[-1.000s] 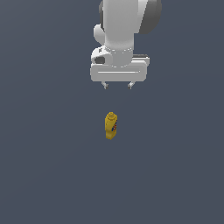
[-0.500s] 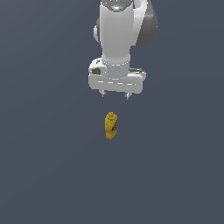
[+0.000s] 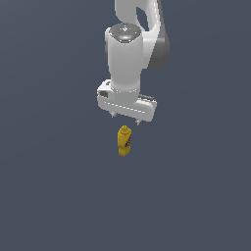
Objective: Pick up the object and move it to a goal position.
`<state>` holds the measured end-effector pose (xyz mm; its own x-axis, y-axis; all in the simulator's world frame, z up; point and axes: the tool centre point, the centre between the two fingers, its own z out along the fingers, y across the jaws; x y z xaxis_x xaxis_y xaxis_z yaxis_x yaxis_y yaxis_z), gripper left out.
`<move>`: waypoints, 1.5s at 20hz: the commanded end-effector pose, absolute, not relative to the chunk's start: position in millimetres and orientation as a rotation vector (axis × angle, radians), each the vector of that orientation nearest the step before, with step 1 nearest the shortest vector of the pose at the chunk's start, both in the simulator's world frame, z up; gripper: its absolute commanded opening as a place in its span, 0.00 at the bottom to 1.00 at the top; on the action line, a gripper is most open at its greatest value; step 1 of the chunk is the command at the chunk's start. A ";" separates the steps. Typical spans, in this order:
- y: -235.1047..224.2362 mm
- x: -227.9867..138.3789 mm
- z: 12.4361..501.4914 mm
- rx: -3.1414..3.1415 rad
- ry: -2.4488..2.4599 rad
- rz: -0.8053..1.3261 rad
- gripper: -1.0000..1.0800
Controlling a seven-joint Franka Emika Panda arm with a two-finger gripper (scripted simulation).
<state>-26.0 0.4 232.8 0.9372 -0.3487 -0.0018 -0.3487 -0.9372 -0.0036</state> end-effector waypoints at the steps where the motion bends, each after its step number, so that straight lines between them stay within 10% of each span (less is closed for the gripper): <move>1: -1.7 -22.8 226.5 -3.081 0.603 0.000 0.96; 26: -3.6 -20.4 170.3 -3.075 0.645 0.000 0.96; 27: -3.6 -20.4 170.3 -3.075 0.645 0.000 0.00; 30: -3.6 -20.4 170.3 -3.075 0.645 0.000 0.00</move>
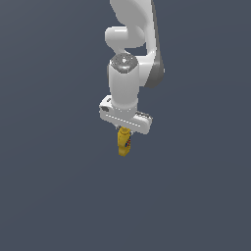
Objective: Pick up the object and move it to a goal position.
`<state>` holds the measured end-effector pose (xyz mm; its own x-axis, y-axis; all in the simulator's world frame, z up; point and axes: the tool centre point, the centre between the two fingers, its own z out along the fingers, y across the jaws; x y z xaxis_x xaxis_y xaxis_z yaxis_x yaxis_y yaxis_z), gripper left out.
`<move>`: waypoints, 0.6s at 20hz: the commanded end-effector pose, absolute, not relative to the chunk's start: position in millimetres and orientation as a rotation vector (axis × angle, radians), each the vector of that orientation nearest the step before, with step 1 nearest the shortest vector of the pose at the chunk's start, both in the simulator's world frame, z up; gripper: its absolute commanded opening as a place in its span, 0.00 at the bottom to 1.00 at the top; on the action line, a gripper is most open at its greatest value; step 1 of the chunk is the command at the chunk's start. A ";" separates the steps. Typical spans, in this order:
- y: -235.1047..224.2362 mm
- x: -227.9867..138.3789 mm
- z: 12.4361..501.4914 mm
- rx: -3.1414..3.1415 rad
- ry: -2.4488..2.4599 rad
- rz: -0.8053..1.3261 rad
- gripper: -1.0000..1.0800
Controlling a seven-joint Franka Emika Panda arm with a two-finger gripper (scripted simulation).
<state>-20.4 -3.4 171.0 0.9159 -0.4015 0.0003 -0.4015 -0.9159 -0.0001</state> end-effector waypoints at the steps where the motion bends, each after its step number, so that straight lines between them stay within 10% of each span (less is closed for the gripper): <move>1: -3.6 -20.4 170.3 -3.075 0.645 0.000 0.00; 12: -6.2 -16.5 175.1 -3.075 0.645 -0.002 0.00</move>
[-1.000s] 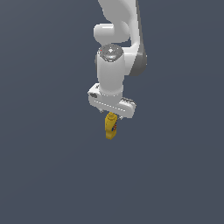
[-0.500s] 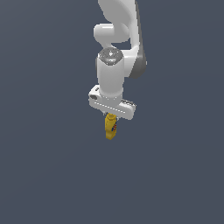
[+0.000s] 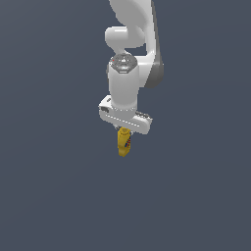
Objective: Pick up the object and move it to a goal position.
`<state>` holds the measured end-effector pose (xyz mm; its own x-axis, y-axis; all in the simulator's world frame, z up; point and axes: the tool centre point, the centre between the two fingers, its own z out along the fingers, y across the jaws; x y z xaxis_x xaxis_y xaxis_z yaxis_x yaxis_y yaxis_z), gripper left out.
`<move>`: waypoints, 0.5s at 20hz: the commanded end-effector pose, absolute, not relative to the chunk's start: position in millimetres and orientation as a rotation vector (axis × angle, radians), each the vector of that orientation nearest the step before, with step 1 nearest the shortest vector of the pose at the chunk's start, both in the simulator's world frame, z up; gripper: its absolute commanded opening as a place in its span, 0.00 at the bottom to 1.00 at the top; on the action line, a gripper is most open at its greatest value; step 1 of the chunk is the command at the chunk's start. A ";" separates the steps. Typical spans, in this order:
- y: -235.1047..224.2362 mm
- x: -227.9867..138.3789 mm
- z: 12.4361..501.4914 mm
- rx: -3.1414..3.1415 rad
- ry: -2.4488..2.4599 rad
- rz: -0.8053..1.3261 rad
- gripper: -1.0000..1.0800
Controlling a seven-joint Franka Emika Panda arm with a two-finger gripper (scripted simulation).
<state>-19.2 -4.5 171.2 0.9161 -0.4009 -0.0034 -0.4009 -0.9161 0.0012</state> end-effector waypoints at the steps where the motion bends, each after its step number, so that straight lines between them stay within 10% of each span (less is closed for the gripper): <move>1: -7.3 -14.8 176.8 3.075 -0.645 0.002 0.00; 10: -25.6 11.4 204.0 3.075 -0.645 0.002 0.00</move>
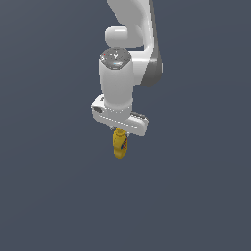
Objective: Pick up the object and move it to a goal position.
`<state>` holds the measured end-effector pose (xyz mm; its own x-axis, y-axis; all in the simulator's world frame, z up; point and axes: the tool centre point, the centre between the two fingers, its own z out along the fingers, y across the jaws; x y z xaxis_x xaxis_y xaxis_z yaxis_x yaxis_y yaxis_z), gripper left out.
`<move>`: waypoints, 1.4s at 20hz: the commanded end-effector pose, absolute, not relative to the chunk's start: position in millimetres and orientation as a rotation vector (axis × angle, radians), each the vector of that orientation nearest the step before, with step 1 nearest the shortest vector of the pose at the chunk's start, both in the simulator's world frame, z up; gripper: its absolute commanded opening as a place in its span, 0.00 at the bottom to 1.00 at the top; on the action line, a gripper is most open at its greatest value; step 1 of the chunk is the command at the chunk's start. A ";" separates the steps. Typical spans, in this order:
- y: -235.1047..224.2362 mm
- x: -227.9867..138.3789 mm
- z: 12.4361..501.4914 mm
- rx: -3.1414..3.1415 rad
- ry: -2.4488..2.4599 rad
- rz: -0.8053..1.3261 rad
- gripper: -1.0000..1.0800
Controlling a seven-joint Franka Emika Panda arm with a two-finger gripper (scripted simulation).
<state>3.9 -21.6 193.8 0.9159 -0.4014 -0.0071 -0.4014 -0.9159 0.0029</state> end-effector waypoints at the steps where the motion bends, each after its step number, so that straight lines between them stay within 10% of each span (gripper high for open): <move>1: -28.4 15.4 208.1 3.075 -0.645 0.002 0.00; 28: -73.1 85.5 274.2 3.075 -0.645 0.000 0.00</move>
